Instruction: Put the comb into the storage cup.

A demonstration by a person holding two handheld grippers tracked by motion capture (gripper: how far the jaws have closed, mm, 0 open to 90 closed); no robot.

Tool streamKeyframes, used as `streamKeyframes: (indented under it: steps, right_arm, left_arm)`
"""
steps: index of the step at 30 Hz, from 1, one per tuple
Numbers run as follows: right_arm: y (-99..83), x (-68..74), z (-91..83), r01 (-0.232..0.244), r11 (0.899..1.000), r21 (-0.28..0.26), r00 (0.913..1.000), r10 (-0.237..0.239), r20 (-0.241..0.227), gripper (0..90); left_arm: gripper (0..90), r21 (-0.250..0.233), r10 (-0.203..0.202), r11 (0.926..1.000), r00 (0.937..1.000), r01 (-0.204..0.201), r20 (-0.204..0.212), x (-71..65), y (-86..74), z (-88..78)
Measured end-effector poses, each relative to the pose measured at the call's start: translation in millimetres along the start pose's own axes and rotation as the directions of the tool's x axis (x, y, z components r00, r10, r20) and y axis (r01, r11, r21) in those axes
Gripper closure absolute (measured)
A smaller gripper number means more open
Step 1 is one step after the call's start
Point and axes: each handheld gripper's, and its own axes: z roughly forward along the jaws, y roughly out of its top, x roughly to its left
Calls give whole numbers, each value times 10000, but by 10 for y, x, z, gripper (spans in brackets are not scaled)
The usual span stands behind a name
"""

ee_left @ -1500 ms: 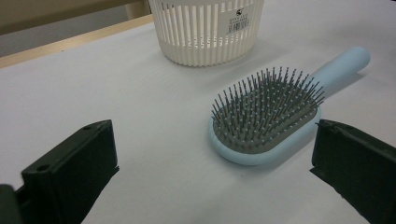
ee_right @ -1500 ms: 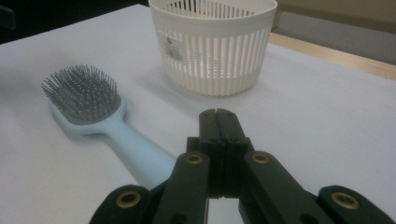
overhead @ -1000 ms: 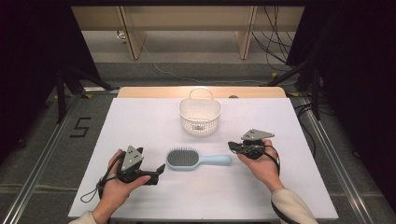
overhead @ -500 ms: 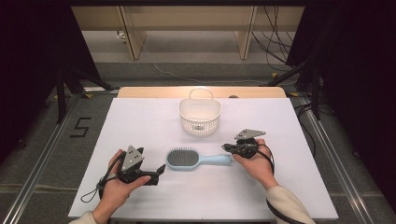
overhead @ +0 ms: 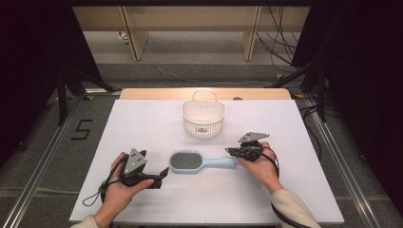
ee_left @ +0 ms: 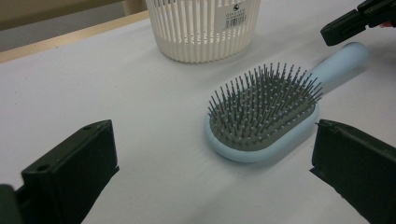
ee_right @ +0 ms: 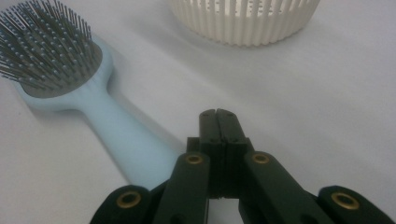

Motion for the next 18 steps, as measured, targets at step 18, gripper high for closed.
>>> streamKeyframes:
  steps: [18]
  right_arm:
    - [-10, -13, 2, -126, 9997, 230, 9999, 129, -103, 900]
  left_arm:
    - [0, -12, 21, 10000, 10000, -21, -14, -1, 3, 1]
